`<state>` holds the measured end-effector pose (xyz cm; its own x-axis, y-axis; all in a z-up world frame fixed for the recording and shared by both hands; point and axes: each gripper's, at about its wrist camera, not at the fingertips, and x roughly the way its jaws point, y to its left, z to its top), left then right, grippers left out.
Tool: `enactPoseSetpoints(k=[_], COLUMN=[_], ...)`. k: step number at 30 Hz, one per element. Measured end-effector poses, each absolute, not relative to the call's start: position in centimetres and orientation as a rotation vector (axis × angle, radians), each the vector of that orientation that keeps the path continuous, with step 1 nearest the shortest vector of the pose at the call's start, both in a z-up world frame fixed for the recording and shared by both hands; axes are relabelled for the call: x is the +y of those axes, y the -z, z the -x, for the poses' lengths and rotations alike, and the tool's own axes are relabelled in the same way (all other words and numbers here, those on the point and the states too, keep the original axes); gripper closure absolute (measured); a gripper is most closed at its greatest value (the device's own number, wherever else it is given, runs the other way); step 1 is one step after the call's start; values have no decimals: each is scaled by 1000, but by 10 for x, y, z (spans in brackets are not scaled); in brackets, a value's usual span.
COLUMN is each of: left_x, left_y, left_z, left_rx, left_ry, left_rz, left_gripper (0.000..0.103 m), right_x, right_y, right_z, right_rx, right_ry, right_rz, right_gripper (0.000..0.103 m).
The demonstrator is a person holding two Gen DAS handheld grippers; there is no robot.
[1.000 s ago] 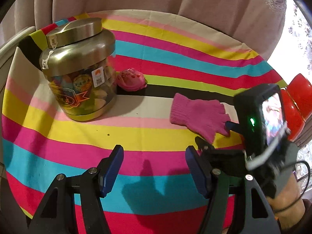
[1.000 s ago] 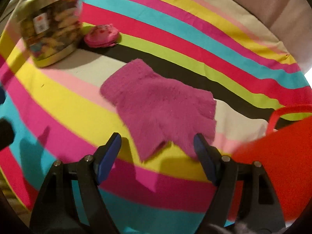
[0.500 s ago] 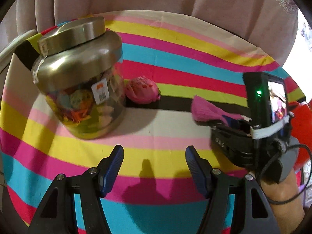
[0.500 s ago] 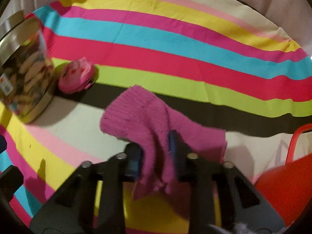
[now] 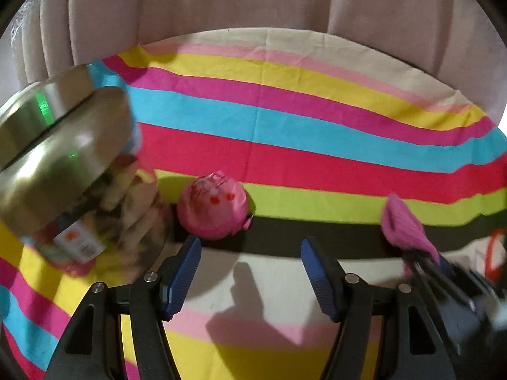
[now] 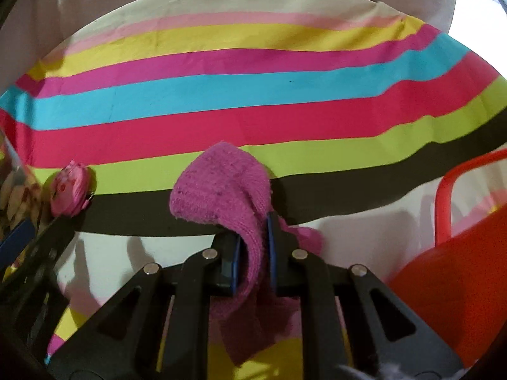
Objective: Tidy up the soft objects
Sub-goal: 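Grasp the pink knit glove with the right tool, then grasp the pink round coin purse with the left tool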
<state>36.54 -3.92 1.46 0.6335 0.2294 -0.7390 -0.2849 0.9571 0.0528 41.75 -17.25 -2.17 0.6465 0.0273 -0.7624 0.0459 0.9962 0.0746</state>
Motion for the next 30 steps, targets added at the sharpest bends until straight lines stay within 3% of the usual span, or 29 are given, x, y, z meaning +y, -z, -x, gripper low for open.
enactPoseSetpoints(k=[26, 27, 29, 30], left_x=[-13, -14, -12, -12], left_y=[23, 23, 22, 22], left_z=[-472, -473, -477, -477], left_rx=[887, 886, 878, 875], left_ry=[-627, -612, -590, -577], left_rz=[180, 177, 171, 168], left_gripper=[36, 39, 54, 55], right_x=[-178, -177, -177, -177], right_y=[27, 28, 29, 29], right_z=[-413, -413, -413, -413], right_rx=[861, 859, 856, 854], right_ry=[-9, -10, -11, -12], right_rz=[-95, -94, -93, -91], right_gripper=[86, 86, 85, 85])
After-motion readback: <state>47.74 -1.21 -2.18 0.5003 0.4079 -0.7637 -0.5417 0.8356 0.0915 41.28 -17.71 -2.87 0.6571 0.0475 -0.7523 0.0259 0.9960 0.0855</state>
